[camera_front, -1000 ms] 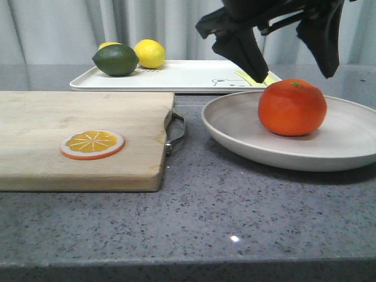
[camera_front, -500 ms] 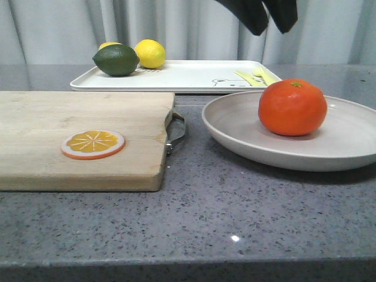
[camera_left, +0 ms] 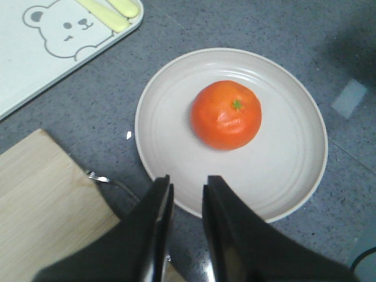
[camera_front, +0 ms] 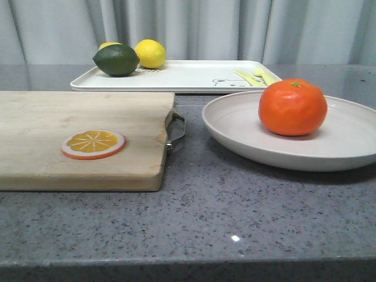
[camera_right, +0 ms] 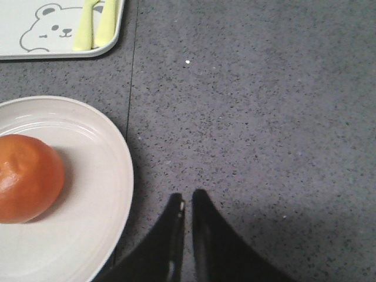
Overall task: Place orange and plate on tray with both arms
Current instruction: 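Open the left gripper and raise it away from the orange, then lower the right gripper onto the plate rim farthest from the board and grip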
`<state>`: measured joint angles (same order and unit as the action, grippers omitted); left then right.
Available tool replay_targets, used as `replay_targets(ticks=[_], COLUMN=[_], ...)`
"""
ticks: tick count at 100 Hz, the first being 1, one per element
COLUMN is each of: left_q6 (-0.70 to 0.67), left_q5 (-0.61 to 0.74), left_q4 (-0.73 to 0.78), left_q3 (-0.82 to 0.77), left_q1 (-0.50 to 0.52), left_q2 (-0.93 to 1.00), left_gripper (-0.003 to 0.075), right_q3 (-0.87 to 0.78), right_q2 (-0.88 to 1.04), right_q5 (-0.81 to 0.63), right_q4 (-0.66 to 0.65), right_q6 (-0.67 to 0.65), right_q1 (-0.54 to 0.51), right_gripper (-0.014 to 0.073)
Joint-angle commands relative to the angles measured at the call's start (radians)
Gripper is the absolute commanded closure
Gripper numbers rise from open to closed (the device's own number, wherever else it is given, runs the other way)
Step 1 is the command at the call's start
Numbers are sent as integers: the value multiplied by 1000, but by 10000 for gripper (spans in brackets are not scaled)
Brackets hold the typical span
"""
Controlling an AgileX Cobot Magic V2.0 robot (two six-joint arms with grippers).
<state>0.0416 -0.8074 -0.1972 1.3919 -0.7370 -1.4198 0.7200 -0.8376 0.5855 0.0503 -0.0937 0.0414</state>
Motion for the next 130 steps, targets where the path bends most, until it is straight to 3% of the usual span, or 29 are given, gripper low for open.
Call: replay_targets(ticks=[1, 16, 56, 111, 130], left_q6=[-24, -48, -67, -91, -91], left_q5=[81, 90, 111, 109, 109], left_q4=[-11, -13, -13, -18, -18], left_q3=[-54, -198, -440, -469, -469], left_q1=[26, 70, 110, 110, 110], left_q2=[118, 253, 535, 562, 562], left_gripper=[597, 597, 597, 604, 604], right_q3=[85, 185, 423, 448, 448], right_q2=[-58, -174, -491, -669, -676], right_q5=[-3, 98, 298, 296, 294], right_q4=[0, 17, 87, 139, 141], right_q6=[13, 13, 21, 49, 49], right_q1=[22, 51, 69, 69, 69], right_gripper=[393, 295, 295, 303, 404])
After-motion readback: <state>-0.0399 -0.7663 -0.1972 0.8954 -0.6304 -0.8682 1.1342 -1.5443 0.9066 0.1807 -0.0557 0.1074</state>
